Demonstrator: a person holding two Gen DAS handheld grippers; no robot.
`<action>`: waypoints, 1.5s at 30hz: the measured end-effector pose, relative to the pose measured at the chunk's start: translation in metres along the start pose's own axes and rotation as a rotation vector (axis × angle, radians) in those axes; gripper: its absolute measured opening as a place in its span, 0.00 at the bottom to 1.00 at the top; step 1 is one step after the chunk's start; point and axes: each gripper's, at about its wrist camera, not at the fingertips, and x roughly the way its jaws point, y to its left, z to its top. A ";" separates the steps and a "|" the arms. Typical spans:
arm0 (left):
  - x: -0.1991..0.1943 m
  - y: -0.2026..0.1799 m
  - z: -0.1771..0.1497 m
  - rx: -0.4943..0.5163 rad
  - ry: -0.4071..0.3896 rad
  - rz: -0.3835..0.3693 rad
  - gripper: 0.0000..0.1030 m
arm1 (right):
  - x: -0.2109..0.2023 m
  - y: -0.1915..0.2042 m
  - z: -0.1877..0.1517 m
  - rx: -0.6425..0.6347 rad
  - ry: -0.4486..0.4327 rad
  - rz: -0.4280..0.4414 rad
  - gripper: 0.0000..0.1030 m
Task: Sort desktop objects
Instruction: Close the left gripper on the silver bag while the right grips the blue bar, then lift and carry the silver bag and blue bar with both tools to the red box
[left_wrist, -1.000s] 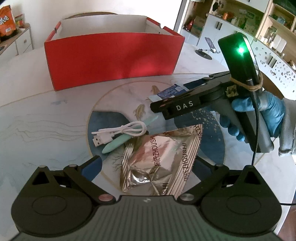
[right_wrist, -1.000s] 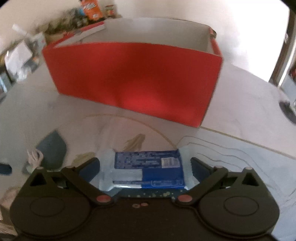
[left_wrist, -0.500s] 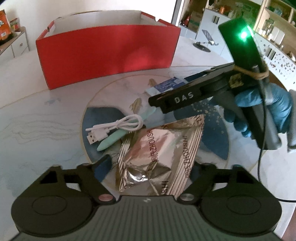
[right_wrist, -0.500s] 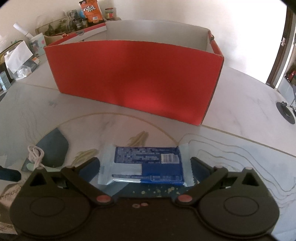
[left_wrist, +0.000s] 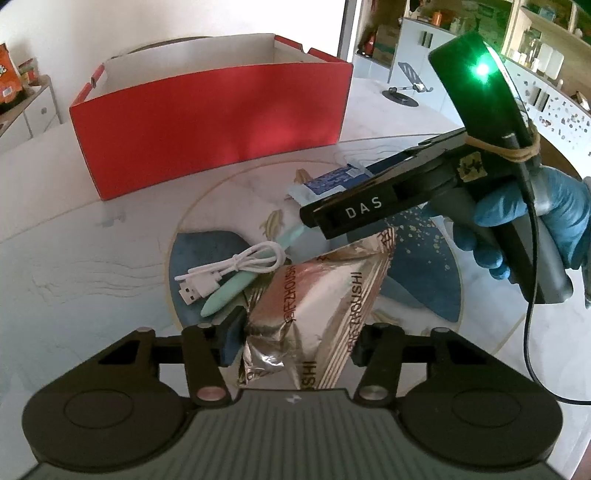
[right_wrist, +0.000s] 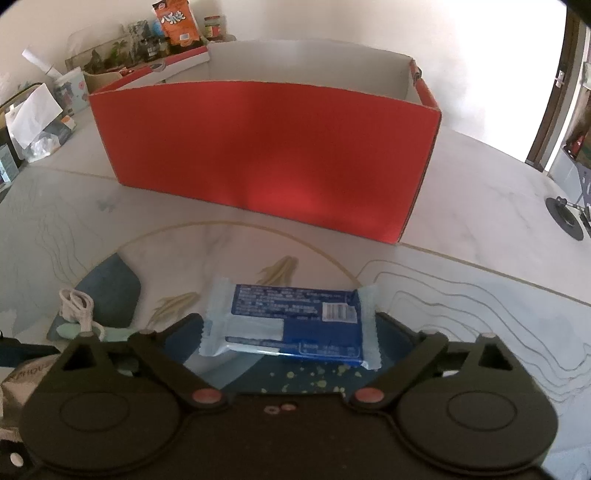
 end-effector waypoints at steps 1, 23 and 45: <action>0.000 0.000 0.000 -0.001 0.001 -0.001 0.51 | -0.001 0.000 0.000 -0.002 -0.001 0.000 0.89; -0.016 0.000 0.002 -0.013 -0.001 -0.014 0.49 | -0.013 0.003 0.005 0.024 -0.017 -0.018 0.71; -0.065 -0.001 0.020 0.001 -0.065 -0.075 0.49 | -0.073 0.009 0.009 0.085 -0.049 0.008 0.71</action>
